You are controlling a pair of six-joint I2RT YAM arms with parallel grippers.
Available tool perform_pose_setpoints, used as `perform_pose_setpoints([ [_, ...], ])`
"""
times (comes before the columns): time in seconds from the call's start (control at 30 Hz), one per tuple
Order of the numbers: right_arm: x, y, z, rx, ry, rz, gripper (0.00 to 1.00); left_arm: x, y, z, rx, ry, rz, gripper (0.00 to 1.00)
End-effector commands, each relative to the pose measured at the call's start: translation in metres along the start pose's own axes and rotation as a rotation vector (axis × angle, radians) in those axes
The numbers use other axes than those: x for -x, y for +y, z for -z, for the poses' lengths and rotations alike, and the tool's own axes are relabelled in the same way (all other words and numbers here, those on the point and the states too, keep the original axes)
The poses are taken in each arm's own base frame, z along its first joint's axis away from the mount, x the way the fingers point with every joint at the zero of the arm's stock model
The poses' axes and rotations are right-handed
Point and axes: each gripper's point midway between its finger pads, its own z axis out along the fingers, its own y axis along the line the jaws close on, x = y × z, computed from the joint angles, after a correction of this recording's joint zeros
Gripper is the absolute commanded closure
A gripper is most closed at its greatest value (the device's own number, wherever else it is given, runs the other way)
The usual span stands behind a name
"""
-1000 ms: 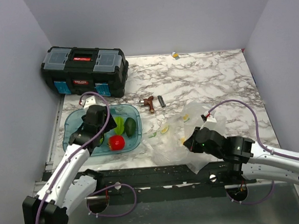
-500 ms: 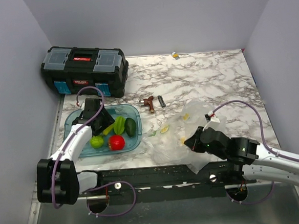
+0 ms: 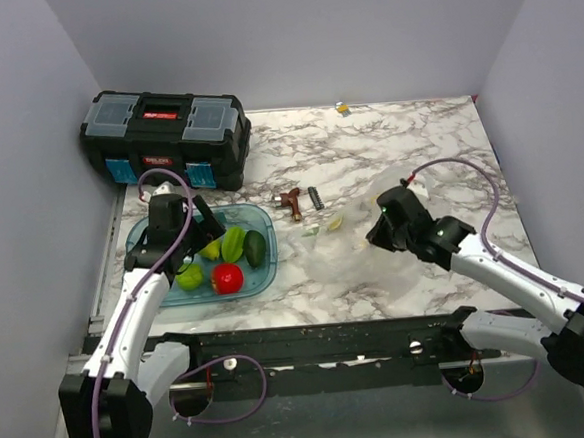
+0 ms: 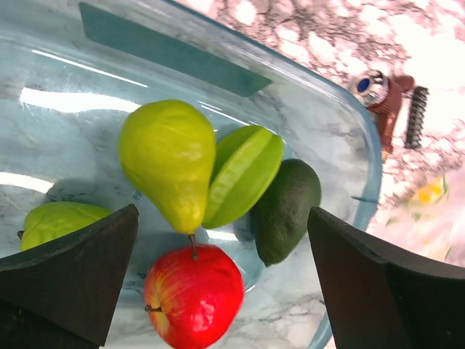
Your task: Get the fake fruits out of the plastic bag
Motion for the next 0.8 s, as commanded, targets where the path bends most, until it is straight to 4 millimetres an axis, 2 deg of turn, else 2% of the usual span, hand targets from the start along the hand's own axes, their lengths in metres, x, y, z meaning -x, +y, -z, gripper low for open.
perform_pose_setpoints([
  [0.0, 0.050, -0.010, -0.007, -0.032, -0.027, -0.024, 0.99, 0.012, -0.023, 0.037, -0.125, -0.018, -0.098, 0.01],
  [0.13, 0.100, -0.057, -0.020, -0.166, -0.074, -0.145, 0.99, 0.010, -0.043, 0.068, -0.254, -0.037, -0.142, 0.01],
  [0.2, 0.121, -0.090, -0.022, -0.247, -0.103, -0.217, 0.99, 0.005, -0.055, 0.082, -0.327, -0.041, -0.163, 0.01],
  [0.33, 0.145, -0.149, -0.018, -0.383, -0.141, -0.279, 0.99, -0.012, -0.072, 0.101, -0.424, -0.023, -0.219, 0.01],
  [0.4, 0.151, -0.165, -0.011, -0.465, -0.172, -0.240, 0.98, -0.019, -0.081, 0.110, -0.460, -0.018, -0.252, 0.01],
  [0.47, 0.153, -0.171, -0.006, -0.494, -0.186, -0.202, 0.93, -0.025, -0.090, 0.118, -0.485, -0.011, -0.279, 0.01],
  [0.57, 0.148, -0.162, -0.006, -0.433, -0.158, -0.156, 0.77, -0.031, -0.105, 0.131, -0.540, 0.005, -0.296, 0.01],
  [0.63, 0.145, -0.154, -0.002, -0.384, -0.141, -0.133, 0.57, -0.032, -0.113, 0.141, -0.572, 0.008, -0.301, 0.01],
  [0.67, 0.142, -0.151, 0.001, -0.367, -0.135, -0.125, 0.43, -0.031, -0.117, 0.146, -0.590, 0.004, -0.307, 0.01],
  [0.77, 0.145, -0.142, 0.024, -0.336, -0.163, -0.108, 0.18, -0.022, -0.121, 0.161, -0.604, -0.032, -0.323, 0.01],
])
